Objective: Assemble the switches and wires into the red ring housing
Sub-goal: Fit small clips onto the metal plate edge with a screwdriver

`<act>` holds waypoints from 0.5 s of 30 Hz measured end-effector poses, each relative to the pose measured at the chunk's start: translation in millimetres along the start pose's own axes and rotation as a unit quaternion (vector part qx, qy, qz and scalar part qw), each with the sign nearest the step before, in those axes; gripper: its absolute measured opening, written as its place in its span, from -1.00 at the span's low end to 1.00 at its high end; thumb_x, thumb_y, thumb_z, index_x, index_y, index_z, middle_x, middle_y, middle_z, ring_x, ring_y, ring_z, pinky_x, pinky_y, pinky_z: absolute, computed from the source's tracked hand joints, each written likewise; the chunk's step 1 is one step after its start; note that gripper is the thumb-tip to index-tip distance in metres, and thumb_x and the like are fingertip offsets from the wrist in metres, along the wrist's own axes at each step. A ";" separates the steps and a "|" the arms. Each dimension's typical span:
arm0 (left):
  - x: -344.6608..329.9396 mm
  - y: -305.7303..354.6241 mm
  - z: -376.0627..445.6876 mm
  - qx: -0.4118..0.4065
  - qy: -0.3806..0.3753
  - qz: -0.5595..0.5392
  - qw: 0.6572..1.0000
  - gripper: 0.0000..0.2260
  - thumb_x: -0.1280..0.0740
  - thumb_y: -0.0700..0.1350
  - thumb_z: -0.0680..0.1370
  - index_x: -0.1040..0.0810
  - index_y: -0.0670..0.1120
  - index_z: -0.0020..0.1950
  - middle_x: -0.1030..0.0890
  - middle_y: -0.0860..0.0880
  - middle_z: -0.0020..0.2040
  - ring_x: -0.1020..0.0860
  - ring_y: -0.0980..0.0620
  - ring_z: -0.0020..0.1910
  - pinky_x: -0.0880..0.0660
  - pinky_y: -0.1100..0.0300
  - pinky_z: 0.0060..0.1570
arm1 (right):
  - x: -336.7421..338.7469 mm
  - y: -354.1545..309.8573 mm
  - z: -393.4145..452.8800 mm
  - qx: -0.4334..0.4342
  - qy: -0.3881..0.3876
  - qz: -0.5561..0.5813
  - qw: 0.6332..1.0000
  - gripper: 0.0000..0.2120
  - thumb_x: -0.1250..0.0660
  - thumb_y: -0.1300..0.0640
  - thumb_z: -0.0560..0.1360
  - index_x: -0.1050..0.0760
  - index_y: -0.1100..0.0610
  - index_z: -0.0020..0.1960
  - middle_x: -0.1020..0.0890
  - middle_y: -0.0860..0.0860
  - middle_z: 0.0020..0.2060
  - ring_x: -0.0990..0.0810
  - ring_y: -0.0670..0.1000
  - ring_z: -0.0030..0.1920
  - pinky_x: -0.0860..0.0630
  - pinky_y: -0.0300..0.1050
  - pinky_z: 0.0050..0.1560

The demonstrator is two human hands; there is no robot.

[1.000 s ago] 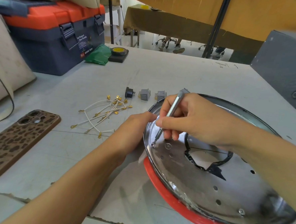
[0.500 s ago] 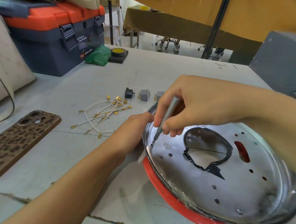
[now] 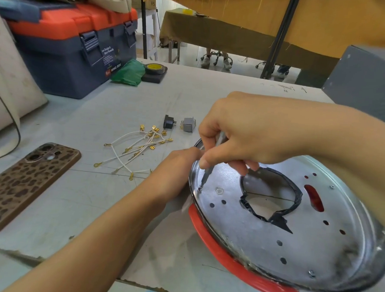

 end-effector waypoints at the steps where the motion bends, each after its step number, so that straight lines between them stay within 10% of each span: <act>1: -0.1 0.6 -0.7 -0.005 0.000 0.001 1.000 -0.75 -0.15 -0.13 0.54 -0.46 -0.08 -0.32 -0.49 -0.02 -0.42 -0.41 0.00 -0.35 -0.33 0.07 -0.22 | -0.1 -0.9 0.6 0.002 0.001 -0.024 1.000 -0.70 -0.33 -0.05 0.49 -0.50 0.10 -0.33 -0.54 -0.07 -0.64 -0.48 -0.16 -0.59 -0.42 -0.36 -0.43; 15: -1.9 -1.8 0.1 -0.002 -0.016 -0.007 1.000 -0.80 -0.16 -0.16 0.51 -0.39 -0.09 -0.33 -0.40 -0.05 -0.46 -0.35 0.09 -0.51 -0.31 0.32 -0.54 | 5.5 -4.9 -4.7 0.014 -0.007 -0.087 0.996 -0.86 -0.42 0.07 0.43 -0.47 -0.04 -0.23 -0.51 -0.14 -0.40 -0.45 -0.30 -0.32 -0.37 -0.42 -0.28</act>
Point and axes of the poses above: each hand's wrist, its own z-axis towards the middle knuckle, its own x-axis out of the back of the hand, y = z × x, the point moved 4 cm from there along z, towards the middle knuckle
